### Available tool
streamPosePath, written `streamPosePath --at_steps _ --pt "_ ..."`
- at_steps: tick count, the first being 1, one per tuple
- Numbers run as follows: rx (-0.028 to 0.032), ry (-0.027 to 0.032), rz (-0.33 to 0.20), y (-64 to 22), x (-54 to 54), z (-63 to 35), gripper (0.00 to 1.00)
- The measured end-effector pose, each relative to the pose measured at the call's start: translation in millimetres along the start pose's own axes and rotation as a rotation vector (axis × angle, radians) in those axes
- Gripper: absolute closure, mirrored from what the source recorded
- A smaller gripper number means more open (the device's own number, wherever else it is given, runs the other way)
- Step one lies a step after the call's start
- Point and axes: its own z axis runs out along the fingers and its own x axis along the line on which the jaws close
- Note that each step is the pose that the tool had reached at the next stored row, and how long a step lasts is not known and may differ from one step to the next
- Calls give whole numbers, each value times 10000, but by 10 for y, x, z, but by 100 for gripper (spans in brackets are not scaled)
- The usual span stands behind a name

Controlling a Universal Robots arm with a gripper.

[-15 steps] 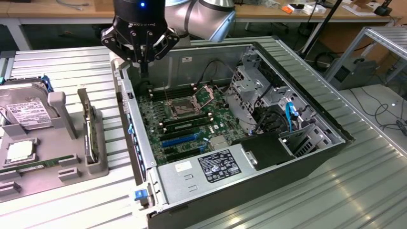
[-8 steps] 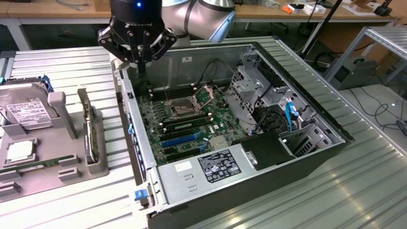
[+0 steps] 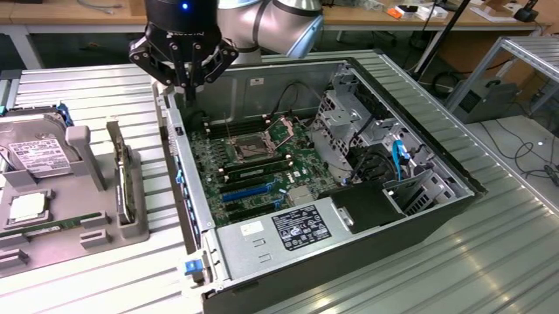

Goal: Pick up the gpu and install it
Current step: 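Reach for the gpu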

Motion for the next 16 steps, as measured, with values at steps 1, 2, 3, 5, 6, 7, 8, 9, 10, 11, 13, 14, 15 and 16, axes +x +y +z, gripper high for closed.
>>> streamPosePath --at_steps 1,2,3,5,6,7,8,9,10,11,13,14,15,16 --pt "0 0 0 -1 8 0 89" --pt "0 0 0 -1 16 -1 89" --pt "0 0 0 -2 26 -1 89" --pt "0 0 0 -3 42 -1 89" --pt "-1 -1 0 -4 50 -1 89" --pt "0 0 0 -4 59 -1 89" --pt "0 0 0 -6 75 -2 89" --pt "0 0 0 -7 86 -2 89" --pt "0 0 0 -7 95 -3 89" --pt "0 0 0 -7 100 -3 89" --pt "0 0 1 -8 112 -3 89" --pt "-1 0 1 -9 117 -3 89" --pt "0 0 0 -9 123 -3 89" --pt "0 0 0 -10 136 -4 89"
